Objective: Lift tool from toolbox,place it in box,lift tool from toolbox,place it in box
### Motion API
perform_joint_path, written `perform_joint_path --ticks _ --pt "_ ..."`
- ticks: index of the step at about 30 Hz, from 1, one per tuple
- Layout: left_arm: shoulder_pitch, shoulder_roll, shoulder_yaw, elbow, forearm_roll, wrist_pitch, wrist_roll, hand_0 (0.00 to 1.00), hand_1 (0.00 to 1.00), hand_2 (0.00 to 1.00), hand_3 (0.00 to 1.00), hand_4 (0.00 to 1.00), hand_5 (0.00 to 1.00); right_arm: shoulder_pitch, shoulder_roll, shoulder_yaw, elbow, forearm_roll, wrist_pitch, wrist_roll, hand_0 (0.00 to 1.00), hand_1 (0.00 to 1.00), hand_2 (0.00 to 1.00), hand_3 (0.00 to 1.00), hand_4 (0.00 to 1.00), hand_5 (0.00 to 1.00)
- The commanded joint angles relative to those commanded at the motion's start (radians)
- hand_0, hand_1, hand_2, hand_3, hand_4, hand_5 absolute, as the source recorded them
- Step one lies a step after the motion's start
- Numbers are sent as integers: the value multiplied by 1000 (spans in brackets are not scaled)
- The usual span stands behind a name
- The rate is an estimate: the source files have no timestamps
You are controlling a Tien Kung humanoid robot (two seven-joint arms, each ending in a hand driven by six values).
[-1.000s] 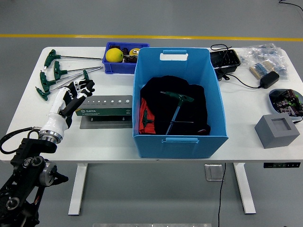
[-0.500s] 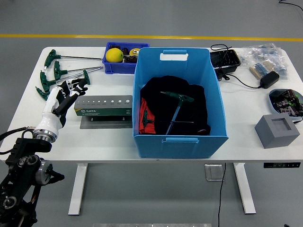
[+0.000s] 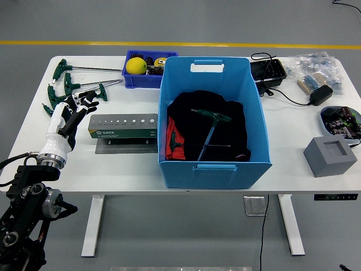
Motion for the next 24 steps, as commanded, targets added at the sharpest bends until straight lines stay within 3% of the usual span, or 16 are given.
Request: perform_joint_path --ticks 1,2,7,8,13,14,24 --pt "0 1 -1 0 -6 -5 -2 782 769 940 718 836 604 0 0 1 0 0 0 0 667 651 728 571 764 716" --pt "0 1 -2 0 -10 -9 -3 855 876 998 807 950 895 0 0 1 0 -1 0 -1 669 651 729 571 764 714" --pt "-3 0 -5 3 -15 -39 -4 855 876 998 807 950 895 0 -1 2 0 -3 1 -2 669 651 729 571 764 714" --pt "-3 0 -5 4 -15 -45 -4 885 932 998 893 998 991 0 -1 2 0 -4 1 -3 670 651 728 571 764 714" --pt "-2 -1 0 6 -16 -66 -9 885 932 998 893 998 991 1 -1 1 1 -2 2 -3 670 651 728 571 764 714" --pt "-2 -1 0 5 -10 -70 -7 970 998 998 998 998 984 1 -1 1 1 -2 2 -3 670 651 728 571 764 714" --pt "-5 1 8 6 -14 -75 -12 977 998 998 998 998 979 1 -2 7 0 -12 1 -6 669 650 728 571 764 714"
